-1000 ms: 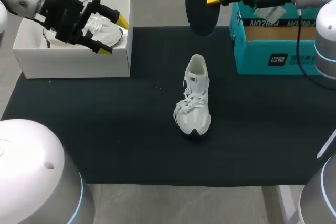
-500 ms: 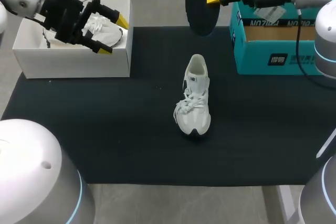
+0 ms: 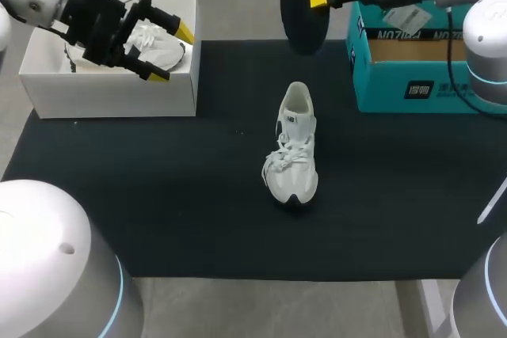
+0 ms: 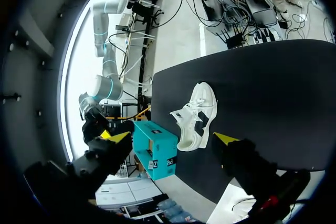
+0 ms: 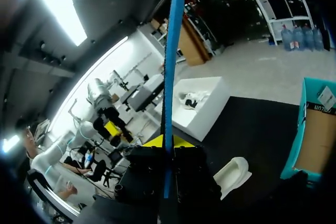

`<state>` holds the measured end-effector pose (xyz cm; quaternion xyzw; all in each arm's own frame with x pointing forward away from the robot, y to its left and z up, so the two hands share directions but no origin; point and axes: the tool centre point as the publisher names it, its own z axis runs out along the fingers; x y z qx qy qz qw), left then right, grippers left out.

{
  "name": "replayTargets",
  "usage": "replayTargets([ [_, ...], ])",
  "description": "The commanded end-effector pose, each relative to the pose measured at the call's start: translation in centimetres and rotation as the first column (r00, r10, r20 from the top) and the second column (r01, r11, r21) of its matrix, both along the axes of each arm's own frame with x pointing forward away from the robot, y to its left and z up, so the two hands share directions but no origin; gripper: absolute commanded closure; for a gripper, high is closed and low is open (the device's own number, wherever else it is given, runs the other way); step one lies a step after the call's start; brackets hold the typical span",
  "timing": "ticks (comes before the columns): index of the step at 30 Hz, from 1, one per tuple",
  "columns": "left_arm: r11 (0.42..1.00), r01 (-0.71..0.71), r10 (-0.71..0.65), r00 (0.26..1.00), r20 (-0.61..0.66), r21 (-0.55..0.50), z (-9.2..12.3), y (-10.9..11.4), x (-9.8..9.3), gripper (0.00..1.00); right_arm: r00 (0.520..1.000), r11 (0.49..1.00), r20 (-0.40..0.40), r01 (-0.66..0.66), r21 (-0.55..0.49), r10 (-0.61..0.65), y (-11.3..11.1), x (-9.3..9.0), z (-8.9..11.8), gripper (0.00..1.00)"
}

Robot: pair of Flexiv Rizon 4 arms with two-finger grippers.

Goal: Take the shoe out of the shoebox, open the shoe tongue, remove and reinsert the insole, then place the shoe into the shoebox

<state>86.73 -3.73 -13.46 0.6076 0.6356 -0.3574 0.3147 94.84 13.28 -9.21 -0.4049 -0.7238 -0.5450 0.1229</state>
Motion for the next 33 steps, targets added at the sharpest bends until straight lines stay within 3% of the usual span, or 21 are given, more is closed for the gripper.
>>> replayTargets([
  [1,1.000,-0.001,0.001,1.000,0.001,0.003,0.1,0.0,-0.1,0.00,1.000,1.000,0.004,0.003,-0.012,-0.003,0.5,1.2,-1.9,1.00],
  [3,1.000,-0.001,0.001,1.000,0.001,0.003,0.1,0.0,-0.1,0.00,1.000,1.000,-0.005,0.020,-0.021,-0.020,0.3,1.3,-2.9,1.00],
  [19,1.000,-0.001,0.001,1.000,0.001,0.003,0.1,0.0,-0.1,0.00,1.000,1.000,-0.005,0.020,-0.021,-0.020,0.3,1.3,-2.9,1.00],
  [22,1.000,-0.001,0.001,1.000,0.001,0.003,0.1,0.0,-0.1,0.00,0.996,0.996,0.048,0.080,0.031,-0.082,0.2,2.3,-4.9,1.00],
  [27,1.000,-0.001,0.001,1.000,0.001,0.003,0.1,0.0,-0.1,0.00,0.989,0.994,0.096,0.112,-0.009,-0.111,0.5,3.3,-7.9,1.00],
  [33,1.000,-0.001,0.001,1.000,0.001,0.003,0.1,0.0,-0.1,0.00,0.980,0.989,0.147,0.142,-0.048,-0.134,0.2,4.0,-9.8,1.00],
])
